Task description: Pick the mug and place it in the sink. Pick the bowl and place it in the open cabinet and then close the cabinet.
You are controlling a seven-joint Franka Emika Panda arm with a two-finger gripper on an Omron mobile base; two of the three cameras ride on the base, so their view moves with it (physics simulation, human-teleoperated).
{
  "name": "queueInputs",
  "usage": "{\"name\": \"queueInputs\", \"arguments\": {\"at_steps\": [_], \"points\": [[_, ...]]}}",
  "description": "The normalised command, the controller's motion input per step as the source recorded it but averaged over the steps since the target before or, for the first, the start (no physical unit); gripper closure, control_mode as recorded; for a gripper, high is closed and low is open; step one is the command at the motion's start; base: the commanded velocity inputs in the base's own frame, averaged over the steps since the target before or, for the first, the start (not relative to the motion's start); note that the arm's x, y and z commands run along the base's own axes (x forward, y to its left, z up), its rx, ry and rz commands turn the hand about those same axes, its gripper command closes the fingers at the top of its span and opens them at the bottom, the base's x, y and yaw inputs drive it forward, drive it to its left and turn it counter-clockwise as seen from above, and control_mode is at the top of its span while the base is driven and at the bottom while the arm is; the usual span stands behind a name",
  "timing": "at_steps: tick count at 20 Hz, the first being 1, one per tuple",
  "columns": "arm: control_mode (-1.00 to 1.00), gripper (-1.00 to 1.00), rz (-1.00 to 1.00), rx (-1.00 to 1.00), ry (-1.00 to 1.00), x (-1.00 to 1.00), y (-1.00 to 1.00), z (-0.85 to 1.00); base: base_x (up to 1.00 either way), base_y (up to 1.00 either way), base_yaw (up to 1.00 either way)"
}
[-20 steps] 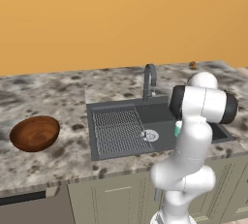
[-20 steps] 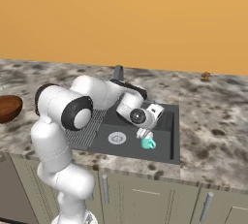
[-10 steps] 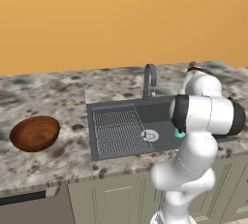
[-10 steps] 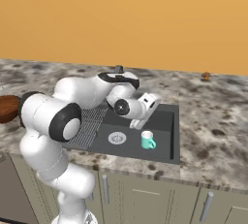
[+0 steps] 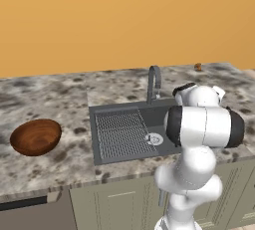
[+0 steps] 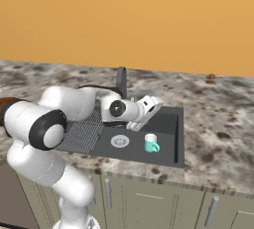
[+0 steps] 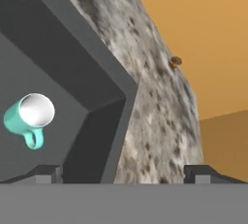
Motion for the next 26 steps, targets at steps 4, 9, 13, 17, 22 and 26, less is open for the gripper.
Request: {"name": "queueInputs", "arguments": {"at_steps": [4, 9, 13, 17, 22, 26], "points": [[-1.00, -1.00, 0.00, 0.29, 0.18, 0.00, -0.36, 1.00, 0.00, 0.00, 0.00], [-1.00, -1.00, 0.00, 0.25, 0.18, 0.00, -0.25, 1.00, 0.00, 0.00, 0.00], [-1.00, -1.00, -0.01, 0.14, 0.05, -0.02, -0.01, 0.47, 0.00, 0.00, 0.00], [-1.00, -1.00, 0.00, 0.02, 0.00, -0.13, 0.00, -0.07, 0.00, 0.00, 0.00], [-1.00, -1.00, 0.00, -0.01, -0.04, -0.13, 0.06, -0.18, 0.00, 0.00, 0.00], [-1.00, -1.00, 0.01, -0.04, -0.04, -0.01, 0.18, -0.03, 0.00, 0.00, 0.00]]}}
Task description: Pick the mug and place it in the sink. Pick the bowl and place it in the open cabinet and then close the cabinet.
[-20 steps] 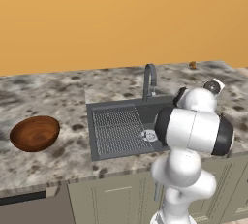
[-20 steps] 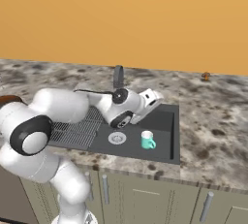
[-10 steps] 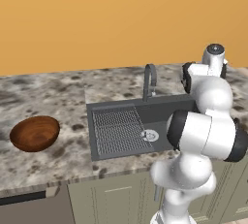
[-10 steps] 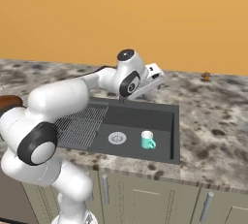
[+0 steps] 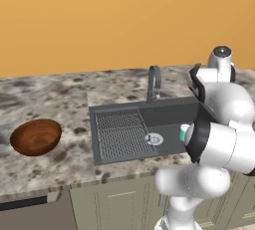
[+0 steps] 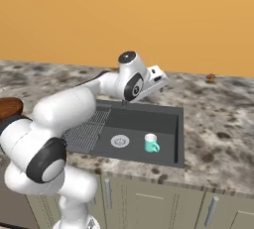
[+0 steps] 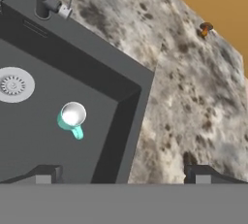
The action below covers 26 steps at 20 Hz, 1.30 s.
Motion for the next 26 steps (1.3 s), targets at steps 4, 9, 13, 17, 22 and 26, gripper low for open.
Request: {"name": "queueInputs", "arguments": {"at_steps": [4, 9, 13, 17, 22, 26], "points": [[-1.00, -1.00, 0.00, 0.00, 0.00, 0.00, 0.03, 0.00, 0.00, 0.00, 0.00], [-1.00, -1.00, 0.00, 0.04, 0.01, 0.00, 0.19, 0.00, 0.00, 0.00, 0.00], [-1.00, -1.00, 0.00, 0.14, 0.00, -0.03, 0.31, 0.00, 0.00, 0.00, 0.00], [-1.00, -1.00, 0.00, 0.14, 0.00, -0.01, 0.44, 0.00, 0.00, 0.00, 0.00], [-1.00, -1.00, 0.00, 0.05, 0.00, 0.00, 0.47, 0.00, 0.00, 0.00, 0.00], [-1.00, -1.00, 0.00, 0.10, 0.01, 0.00, 0.48, -0.01, 0.00, 0.00, 0.00]]}}
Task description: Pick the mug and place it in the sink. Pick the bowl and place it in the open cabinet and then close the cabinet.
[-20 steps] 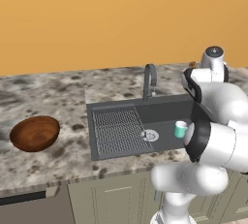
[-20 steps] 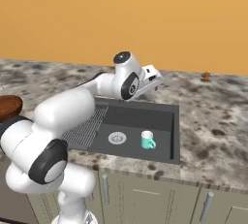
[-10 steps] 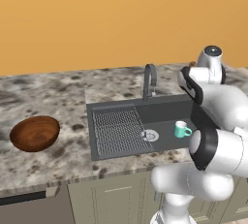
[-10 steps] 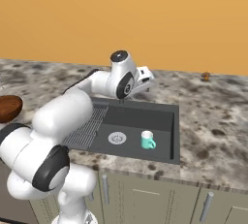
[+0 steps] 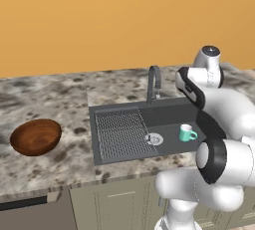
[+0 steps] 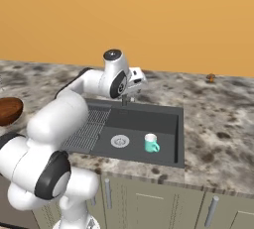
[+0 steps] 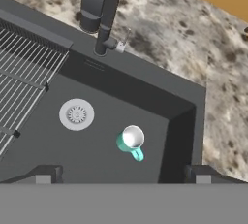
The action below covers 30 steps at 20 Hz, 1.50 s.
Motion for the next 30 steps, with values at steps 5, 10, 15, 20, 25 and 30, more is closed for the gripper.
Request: {"name": "queueInputs", "arguments": {"at_steps": [5, 10, 15, 20, 25, 30], "points": [[-1.00, -1.00, 0.00, 0.06, 0.00, 0.00, 0.51, 0.00, 0.00, 0.00, 0.00], [-1.00, -1.00, -0.07, 0.04, 0.03, -0.08, 0.51, 0.00, 0.00, 0.00, 0.00], [-1.00, -1.00, -0.13, 0.06, 0.11, -0.15, 0.38, 0.00, 0.00, 0.00, 0.00], [-1.00, -1.00, -0.16, 0.12, 0.17, -0.25, 0.25, 0.00, 0.00, 0.00, 0.00], [-1.00, -1.00, -0.16, 0.18, 0.15, -0.27, 0.38, 0.00, 0.00, 0.00, 0.00], [-1.00, -1.00, -0.14, 0.17, 0.03, -0.19, 0.63, -0.06, 0.00, 0.00, 0.00]]}}
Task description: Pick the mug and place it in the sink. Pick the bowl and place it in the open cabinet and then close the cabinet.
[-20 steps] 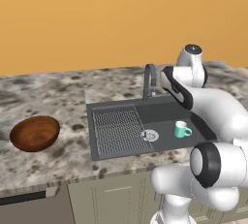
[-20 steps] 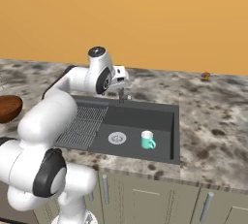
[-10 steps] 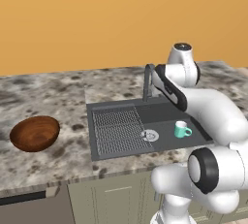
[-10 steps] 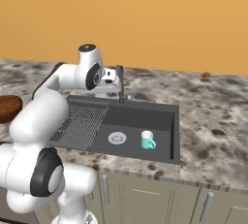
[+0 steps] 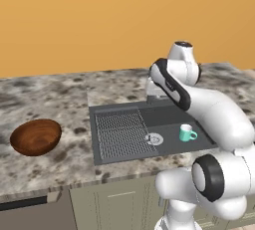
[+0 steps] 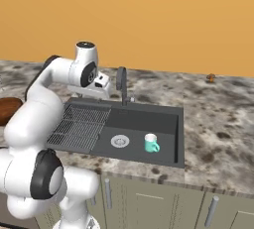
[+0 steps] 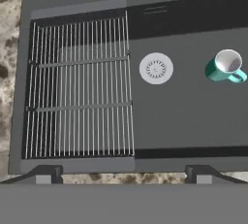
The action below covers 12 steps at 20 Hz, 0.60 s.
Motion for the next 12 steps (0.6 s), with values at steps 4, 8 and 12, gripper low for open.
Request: {"name": "queueInputs", "arguments": {"at_steps": [4, 8, 12], "points": [[-1.00, -1.00, -0.06, 0.04, 0.00, -0.02, 0.78, -0.24, 0.00, 0.00, 0.00], [-1.00, -1.00, -0.01, 0.00, 0.00, 0.00, 0.87, -0.25, 0.00, 0.00, 0.00], [-1.00, -1.00, 0.00, 0.00, 0.00, 0.00, 0.85, -0.01, 0.00, 0.00, 0.00]]}}
